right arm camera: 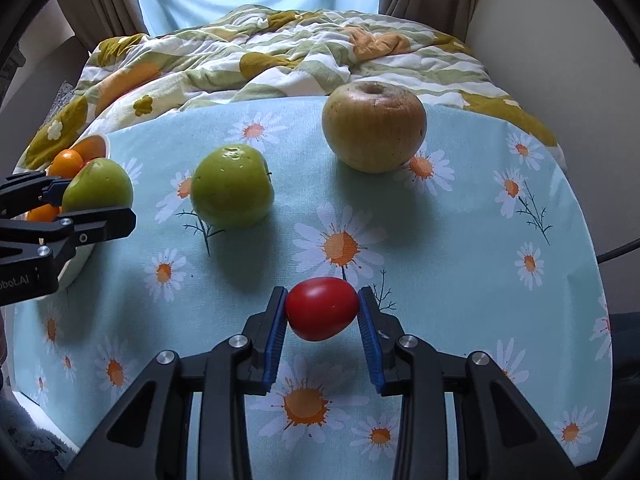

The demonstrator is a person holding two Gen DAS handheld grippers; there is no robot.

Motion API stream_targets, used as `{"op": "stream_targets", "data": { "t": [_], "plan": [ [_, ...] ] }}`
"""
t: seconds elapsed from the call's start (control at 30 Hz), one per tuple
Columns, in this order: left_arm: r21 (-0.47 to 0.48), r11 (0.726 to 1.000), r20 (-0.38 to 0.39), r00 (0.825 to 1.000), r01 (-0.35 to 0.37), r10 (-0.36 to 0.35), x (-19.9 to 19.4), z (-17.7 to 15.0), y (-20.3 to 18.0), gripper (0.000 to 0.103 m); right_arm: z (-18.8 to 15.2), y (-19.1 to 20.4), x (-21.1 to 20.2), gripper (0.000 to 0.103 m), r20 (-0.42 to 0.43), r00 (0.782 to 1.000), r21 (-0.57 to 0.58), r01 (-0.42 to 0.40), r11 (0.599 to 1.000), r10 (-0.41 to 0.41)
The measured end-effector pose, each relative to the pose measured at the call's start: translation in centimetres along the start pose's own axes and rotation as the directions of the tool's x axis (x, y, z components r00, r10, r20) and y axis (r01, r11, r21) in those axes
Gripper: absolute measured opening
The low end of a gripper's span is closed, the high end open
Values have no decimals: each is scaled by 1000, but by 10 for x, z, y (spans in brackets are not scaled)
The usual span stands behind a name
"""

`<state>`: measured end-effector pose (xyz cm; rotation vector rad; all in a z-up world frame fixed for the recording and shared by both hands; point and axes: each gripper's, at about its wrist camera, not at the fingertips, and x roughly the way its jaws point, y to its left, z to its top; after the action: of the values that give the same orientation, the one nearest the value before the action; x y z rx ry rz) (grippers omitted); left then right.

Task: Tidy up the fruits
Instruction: 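Grasp a green apple with the left gripper while the right gripper grasps the red tomato, then carry the green apple into the bowl and open the left gripper while the right carries the tomato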

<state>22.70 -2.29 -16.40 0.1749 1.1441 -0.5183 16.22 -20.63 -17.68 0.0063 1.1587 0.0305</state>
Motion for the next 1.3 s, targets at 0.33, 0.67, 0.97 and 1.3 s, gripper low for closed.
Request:
{"op": "stream_targets", "data": {
  "t": [0.33, 0.67, 0.97, 1.3],
  "plan": [
    [-88, 996, 120, 993, -5, 15, -66, -26, 20, 59, 8, 36, -41, 32, 78, 995, -69, -57, 996, 63],
    [-200, 978, 188, 978, -50, 88, -111, -62, 62, 59, 21, 91, -63, 32, 122, 978, -153, -149, 977, 168],
    [-272, 960, 197, 972, -70, 127, -107, -63, 101, 59, 41, 125, -58, 32, 143, 963, -187, -198, 962, 226],
    [-333, 937, 142, 977, -101, 156, -62, -49, 118, 59, 70, 133, -27, 32, 99, 957, -242, -243, 939, 273]
  ]
}}
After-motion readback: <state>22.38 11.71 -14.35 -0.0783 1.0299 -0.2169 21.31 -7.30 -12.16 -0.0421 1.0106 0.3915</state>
